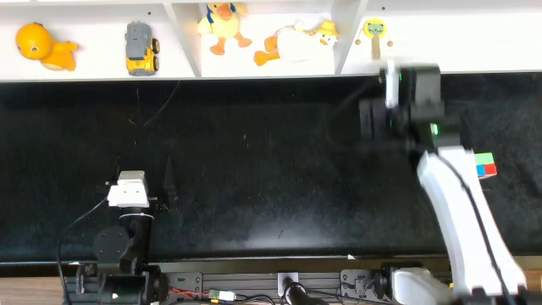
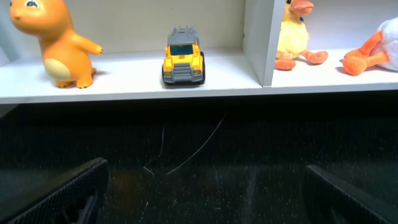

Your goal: Store Toys

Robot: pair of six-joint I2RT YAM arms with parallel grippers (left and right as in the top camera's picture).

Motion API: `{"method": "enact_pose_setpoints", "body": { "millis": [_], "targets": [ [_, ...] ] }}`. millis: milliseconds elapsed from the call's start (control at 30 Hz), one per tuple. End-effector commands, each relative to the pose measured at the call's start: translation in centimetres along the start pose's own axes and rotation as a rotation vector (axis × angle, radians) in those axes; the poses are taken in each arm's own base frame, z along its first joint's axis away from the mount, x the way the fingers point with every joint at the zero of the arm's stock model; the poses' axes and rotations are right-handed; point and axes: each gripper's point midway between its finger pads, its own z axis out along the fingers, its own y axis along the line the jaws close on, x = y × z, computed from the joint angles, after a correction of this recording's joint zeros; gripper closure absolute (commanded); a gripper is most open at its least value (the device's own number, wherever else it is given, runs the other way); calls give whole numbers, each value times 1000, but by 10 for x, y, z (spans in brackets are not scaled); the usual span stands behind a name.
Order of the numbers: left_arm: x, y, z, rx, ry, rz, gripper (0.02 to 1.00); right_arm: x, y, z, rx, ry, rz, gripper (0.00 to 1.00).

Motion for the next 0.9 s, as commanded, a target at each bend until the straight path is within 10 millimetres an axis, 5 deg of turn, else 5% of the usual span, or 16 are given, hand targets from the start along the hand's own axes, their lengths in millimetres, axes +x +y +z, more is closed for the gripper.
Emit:
{"method": "enact_pose_setpoints", "body": {
  "millis": [33, 167, 367, 700, 900],
  "targets": [
    [-1, -4, -1, 18, -8, -2, 20, 26, 3, -23, -9, -3, 67, 7],
    [-1, -4, -1, 19, -8, -2, 20, 47, 4, -30, -12, 64, 62, 5],
    [-1, -4, -1, 19, -8, -2, 20, 51, 4, -28, -12, 84, 61, 7],
    [-1, -4, -1, 19, -8, -2, 20, 28, 6, -27, -29, -8, 68, 5],
    [-1, -4, 0, 19, -8, -2, 20, 52, -23, -26, -33, 72, 91, 5]
  ]
}}
